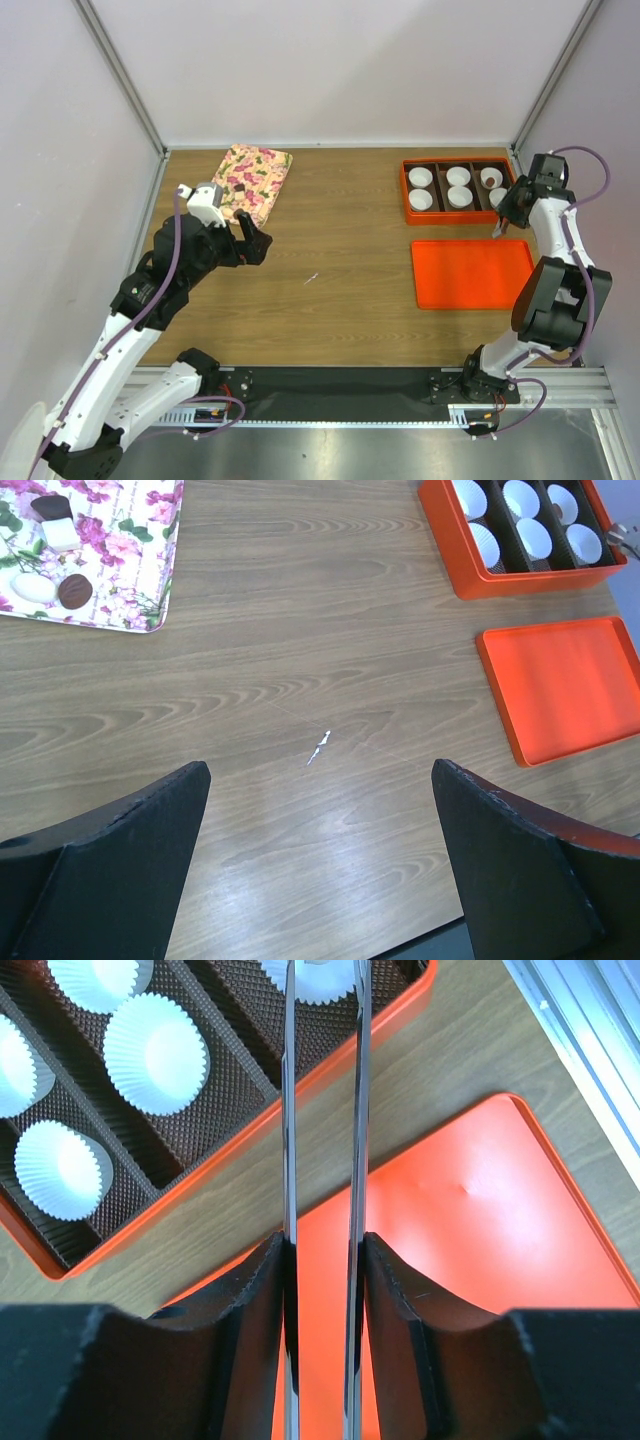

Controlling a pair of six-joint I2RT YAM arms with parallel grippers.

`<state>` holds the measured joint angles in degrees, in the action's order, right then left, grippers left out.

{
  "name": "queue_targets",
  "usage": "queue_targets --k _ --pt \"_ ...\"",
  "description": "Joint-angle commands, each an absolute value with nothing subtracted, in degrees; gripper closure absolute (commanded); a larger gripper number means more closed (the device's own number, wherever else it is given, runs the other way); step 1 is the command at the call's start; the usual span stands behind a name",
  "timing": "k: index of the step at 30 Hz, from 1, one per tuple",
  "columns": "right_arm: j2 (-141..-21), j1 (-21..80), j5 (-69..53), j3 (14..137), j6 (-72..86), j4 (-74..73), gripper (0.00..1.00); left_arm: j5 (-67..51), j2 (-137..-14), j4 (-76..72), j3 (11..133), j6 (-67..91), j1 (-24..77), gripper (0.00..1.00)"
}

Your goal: Pack the chocolate

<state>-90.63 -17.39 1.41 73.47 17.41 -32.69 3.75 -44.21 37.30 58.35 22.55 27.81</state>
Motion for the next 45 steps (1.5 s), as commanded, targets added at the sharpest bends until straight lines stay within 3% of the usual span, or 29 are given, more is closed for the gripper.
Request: queue_targets --k 1,26,45 --pt "-92.11 -17.58 0.53 76.55 18.02 -30.94 0.61 3.60 -44.29 34.98 58.80 22.06 27.42 0.00" --pt "-97.91 -17.14 1.67 78.84 15.91 -27.42 0.57 4.57 -45.35 35.51 59.94 21.27 27.42 0.00" --pt "-93.09 -13.02 8.70 85.78 14.85 -34.97 0.52 5.18 -45.09 35.86 60.21 20.66 27.42 0.00"
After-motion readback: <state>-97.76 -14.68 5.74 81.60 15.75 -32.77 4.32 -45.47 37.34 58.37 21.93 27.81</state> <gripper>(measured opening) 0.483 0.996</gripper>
